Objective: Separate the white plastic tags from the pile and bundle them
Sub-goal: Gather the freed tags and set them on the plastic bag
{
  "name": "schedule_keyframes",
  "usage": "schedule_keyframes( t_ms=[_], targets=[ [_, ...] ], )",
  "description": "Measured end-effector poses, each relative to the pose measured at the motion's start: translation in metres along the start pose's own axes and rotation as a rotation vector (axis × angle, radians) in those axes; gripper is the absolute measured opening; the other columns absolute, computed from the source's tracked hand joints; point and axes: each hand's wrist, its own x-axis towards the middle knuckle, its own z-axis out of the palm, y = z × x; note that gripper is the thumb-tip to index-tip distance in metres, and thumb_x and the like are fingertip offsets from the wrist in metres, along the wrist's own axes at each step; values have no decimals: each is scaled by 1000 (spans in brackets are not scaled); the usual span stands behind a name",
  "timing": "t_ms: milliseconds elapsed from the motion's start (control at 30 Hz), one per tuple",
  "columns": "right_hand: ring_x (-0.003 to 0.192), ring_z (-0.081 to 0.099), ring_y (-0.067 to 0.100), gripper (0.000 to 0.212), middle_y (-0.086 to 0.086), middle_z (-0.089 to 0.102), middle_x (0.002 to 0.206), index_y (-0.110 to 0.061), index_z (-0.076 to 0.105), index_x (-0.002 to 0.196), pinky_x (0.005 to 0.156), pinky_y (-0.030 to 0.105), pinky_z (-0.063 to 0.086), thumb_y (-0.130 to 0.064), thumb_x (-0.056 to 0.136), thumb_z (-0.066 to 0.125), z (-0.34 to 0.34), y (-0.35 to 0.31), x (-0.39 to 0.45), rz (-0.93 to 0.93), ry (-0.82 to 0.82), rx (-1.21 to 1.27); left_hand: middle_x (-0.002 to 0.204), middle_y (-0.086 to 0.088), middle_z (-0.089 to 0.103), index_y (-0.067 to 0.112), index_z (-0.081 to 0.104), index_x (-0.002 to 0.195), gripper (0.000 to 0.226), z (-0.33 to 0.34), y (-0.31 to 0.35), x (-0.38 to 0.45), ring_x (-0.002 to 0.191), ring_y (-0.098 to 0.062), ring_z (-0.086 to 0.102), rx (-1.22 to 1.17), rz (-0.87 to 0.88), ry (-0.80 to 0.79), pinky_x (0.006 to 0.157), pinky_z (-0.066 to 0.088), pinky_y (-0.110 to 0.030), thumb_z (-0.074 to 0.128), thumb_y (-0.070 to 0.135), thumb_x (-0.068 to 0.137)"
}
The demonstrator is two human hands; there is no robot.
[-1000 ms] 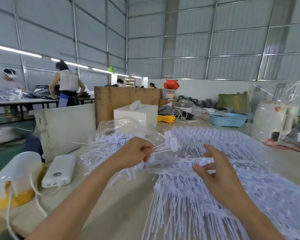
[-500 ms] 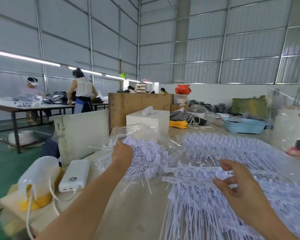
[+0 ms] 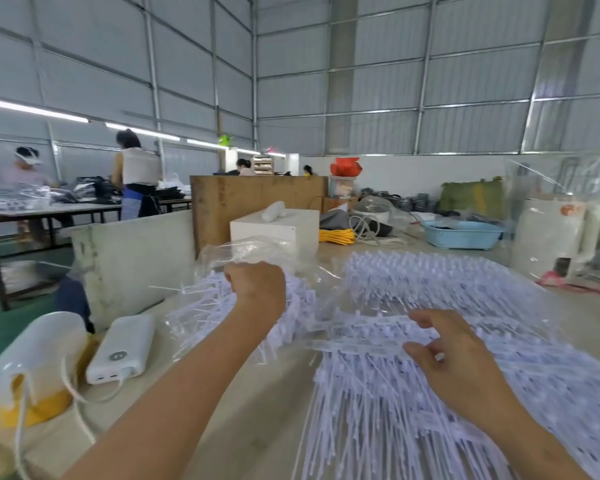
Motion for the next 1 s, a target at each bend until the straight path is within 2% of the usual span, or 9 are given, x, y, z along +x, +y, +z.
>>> schedule_keyframes(
  t_ms=[67,167,233,300,400,567,767,900,1000],
  targets=[
    [73,53,-1,34,-9,43,114,-24,51,125,73,26,44,-22,92,59,-4,6,3,30,43,2,87,-2,59,16,61,95,17,-22,20,-13,94,-21,59,-242,195,127,80,39,-31,52,4,86],
    [76,52,8,30,-6,48,111,-21,52,122,71,23,37,-22,93,57,-15,18,7,110,46,-41,116,-4,64,14,68,110,26,-36,51,-28,96,-15,59,-680,608,-110,81,45,-19,47,7,94],
    [84,49,11,26,-5,50,106,-19,54,118,72,22,36,-23,93,57,-22,29,9,169,17,-80,123,-3,60,16,65,115,27,-29,69,-32,104,-16,57,-614,728,-228,88,47,-24,47,11,96],
    [87,48,11,25,-4,49,101,-15,55,116,74,22,37,-23,92,58,-29,38,9,206,-23,-100,122,0,58,18,62,118,25,-18,79,-29,105,-16,56,-535,729,-253,90,48,-29,52,22,96],
    [79,52,9,24,-5,52,97,-10,55,116,69,16,42,-18,93,55,-40,45,8,236,-83,-109,104,3,64,18,66,105,23,-9,83,-26,92,-13,60,-583,718,-166,82,50,-29,57,36,92],
    [119,51,22,31,5,53,132,-12,55,125,94,27,41,-16,94,51,-49,47,6,264,-144,-224,90,1,65,16,68,91,29,2,89,-38,80,-12,59,-670,755,-54,73,47,-29,57,43,91],
    [127,39,29,42,10,46,135,-17,46,135,100,39,41,-12,93,49,-49,45,0,303,-315,-414,83,3,61,21,59,84,19,7,93,-41,73,-11,56,-777,748,-135,66,44,-27,62,39,88],
    [134,31,21,42,-1,43,139,-31,42,136,109,54,21,-25,95,45,-52,42,0,288,-222,-587,71,12,52,33,45,70,25,-2,89,-46,61,-1,49,-905,706,66,53,33,-15,63,40,86],
    [125,40,16,34,-5,52,122,-35,55,124,111,56,21,-22,94,50,-62,38,-1,155,60,-584,63,17,55,36,49,63,28,-12,82,-46,60,5,53,-983,613,270,48,30,-11,66,50,81]
  ],
)
